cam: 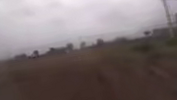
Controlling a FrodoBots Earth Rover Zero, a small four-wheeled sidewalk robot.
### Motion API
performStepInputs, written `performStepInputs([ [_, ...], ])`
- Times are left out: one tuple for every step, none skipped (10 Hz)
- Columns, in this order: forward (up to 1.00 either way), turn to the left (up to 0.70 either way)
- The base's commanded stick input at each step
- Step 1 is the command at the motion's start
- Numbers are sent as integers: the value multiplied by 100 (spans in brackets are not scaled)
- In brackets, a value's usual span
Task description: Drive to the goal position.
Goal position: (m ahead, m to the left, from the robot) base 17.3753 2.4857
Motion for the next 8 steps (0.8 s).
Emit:
performStepInputs([
  [70, 0],
  [70, 0],
  [70, 0],
  [70, 0],
  [70, 0],
  [70, 0],
  [70, 0],
  [70, 0],
])
